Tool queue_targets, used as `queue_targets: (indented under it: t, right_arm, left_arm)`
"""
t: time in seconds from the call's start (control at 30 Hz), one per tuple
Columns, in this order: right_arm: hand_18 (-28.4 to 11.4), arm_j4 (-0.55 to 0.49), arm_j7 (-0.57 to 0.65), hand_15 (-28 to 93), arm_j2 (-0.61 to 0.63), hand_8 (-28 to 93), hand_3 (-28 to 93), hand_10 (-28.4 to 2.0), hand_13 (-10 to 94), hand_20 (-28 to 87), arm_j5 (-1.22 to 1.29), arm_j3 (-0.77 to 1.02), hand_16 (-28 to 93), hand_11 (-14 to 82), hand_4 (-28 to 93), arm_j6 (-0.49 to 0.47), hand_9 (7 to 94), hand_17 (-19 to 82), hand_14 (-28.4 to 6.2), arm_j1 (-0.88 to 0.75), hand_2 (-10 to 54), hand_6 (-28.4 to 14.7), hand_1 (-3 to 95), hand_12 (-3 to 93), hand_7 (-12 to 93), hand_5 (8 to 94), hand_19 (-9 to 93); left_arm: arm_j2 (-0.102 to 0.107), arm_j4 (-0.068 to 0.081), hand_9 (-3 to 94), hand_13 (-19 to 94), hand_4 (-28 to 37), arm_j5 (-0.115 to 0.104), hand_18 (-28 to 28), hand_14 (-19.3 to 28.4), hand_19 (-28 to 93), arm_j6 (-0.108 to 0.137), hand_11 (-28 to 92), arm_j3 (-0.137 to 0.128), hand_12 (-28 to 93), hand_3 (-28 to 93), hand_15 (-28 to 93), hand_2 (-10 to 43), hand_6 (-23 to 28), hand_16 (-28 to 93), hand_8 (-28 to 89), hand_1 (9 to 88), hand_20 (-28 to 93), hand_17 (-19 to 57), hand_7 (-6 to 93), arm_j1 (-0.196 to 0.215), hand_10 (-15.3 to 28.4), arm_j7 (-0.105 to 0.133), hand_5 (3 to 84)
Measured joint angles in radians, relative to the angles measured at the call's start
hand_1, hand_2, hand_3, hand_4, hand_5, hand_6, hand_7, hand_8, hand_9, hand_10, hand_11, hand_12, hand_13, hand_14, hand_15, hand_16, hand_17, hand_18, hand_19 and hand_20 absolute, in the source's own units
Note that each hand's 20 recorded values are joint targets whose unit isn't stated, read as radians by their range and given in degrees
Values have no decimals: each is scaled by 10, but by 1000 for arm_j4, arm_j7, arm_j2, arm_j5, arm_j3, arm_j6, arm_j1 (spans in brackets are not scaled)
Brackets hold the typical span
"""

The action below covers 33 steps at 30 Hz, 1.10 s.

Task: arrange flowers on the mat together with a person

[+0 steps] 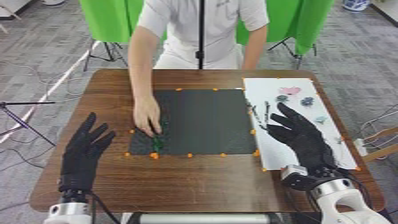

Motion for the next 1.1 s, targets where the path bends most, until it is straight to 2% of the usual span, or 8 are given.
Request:
queue_targets:
  t: [0.33, 0.43, 0.5, 0.67, 0.83, 0.9, 1.0, 1.1]
  right_arm:
    - [-214, 0, -4, 81, 3, -104, 686, -115, 332, 195, 0, -7, 298, 53, -264, 6, 413, 40, -180, 0, 87, 55, 213, 171, 110, 385, 275]
    - [-221, 0, -4, 159, 10, -103, 684, -127, 345, 228, 1, -12, 279, 72, -264, 17, 415, 42, -180, 0, 85, 51, 214, 175, 109, 380, 357]
    - [-225, -2, -4, 277, 25, -97, 678, -142, 363, 261, 2, -20, 220, 100, -258, 44, 420, 55, -177, 1, 76, 42, 219, 182, 105, 369, 441]
    - [-236, -39, 34, 416, 112, -89, 679, -155, 401, 304, -22, -23, 167, 141, -248, 211, 427, 99, -173, 10, 49, 25, 228, 179, 105, 357, 561]
    - [-238, -81, 200, 513, 220, -91, 668, -157, 432, 314, -214, 62, 133, 158, -235, 299, 434, 136, -174, 39, 33, 16, 244, 175, 110, 370, 635]
    - [-241, -85, 305, 543, 267, -91, 669, -156, 445, 317, -335, 89, 129, 168, -233, 318, 437, 149, -172, 61, 23, 12, 251, 176, 112, 377, 654]
    - [-240, -85, 472, 565, 352, -90, 666, -156, 453, 318, -495, 67, 124, 173, -230, 401, 438, 159, -173, 104, 20, 8, 255, 175, 111, 382, 669]
    - [-242, -83, 617, 587, 437, -89, 655, -167, 461, 317, -618, 29, 116, 178, -226, 451, 441, 172, -176, 139, 14, 2, 270, 175, 113, 389, 689]
  left_arm:
    - [20, 6, 322, 251, -283, -3, 256, 207, 503, 0, 142, -3, 109, 765, 316, 51, 1, -45, -97, 208, 52, -92, 109, -13, 147, 0, 306]
    - [25, 9, 323, 253, -283, -5, 259, 207, 507, 1, 142, -3, 109, 764, 318, 51, 1, -44, -97, 208, 54, -91, 109, -16, 147, 2, 306]
    - [28, 12, 322, 256, -283, -7, 260, 211, 513, 1, 142, -3, 109, 765, 326, 51, -5, -42, -98, 207, 57, -90, 108, -19, 147, 2, 298]
    - [43, 21, 322, 257, -283, -13, 260, 211, 506, 2, 141, -3, 109, 762, 338, 51, -7, -44, -97, 205, 56, -94, 104, -26, 147, 3, 295]
    - [68, 35, 321, 252, -283, -21, 259, 211, 499, 5, 141, -5, 110, 761, 332, 50, -8, -48, -95, 204, 57, -98, 103, -38, 148, 3, 295]
    - [78, 42, 319, 252, -283, -24, 260, 211, 500, 5, 140, -6, 110, 759, 331, 50, -9, -48, -95, 203, 58, -98, 103, -46, 147, 3, 295]
    - [90, 50, 316, 250, -283, -26, 264, 211, 504, 5, 137, -6, 110, 755, 328, 50, -16, -48, -95, 201, 62, -97, 99, -59, 146, 2, 293]
    - [101, 56, 313, 249, -283, -27, 265, 211, 506, 5, 134, -8, 112, 754, 325, 50, -18, -46, -93, 200, 65, -96, 97, -76, 144, -1, 293]
